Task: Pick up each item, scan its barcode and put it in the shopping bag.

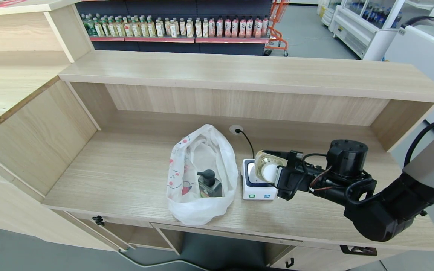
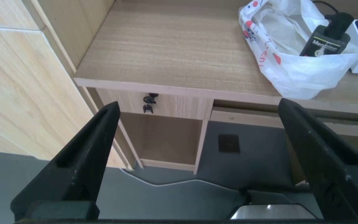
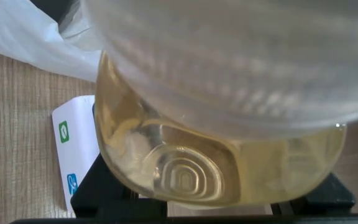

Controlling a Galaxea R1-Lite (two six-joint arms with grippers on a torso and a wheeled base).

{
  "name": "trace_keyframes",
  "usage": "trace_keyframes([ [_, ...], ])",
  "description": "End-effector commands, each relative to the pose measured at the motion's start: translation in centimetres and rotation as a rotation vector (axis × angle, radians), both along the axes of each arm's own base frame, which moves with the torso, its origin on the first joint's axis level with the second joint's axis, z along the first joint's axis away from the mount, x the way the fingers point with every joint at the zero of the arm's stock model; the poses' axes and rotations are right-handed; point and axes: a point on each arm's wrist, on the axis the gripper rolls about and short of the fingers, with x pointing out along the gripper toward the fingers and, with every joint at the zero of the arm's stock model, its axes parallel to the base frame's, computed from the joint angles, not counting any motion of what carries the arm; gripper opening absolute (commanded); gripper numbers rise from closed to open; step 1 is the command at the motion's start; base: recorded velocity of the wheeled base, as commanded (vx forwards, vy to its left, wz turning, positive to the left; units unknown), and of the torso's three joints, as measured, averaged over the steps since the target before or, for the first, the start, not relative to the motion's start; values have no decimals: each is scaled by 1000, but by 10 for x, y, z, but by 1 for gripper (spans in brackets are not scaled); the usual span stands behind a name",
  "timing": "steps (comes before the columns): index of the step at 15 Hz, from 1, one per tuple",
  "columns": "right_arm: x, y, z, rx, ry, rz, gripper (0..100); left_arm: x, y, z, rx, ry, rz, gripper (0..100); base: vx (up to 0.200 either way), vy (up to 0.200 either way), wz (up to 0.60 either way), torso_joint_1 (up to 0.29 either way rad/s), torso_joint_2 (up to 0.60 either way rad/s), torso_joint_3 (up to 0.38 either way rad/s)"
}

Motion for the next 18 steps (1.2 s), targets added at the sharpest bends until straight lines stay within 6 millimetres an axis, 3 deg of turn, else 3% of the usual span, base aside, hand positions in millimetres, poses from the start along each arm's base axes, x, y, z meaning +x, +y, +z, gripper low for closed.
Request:
trace_keyframes([
  [1,0,0,0,-1,-1,0,0,0,0,0,0,0,0,100,0,0,0,0,0,0],
  [18,3,7,-11,-61,-129,19,0,0,0,0,0,0,0,100,0,0,0,0,0,0],
])
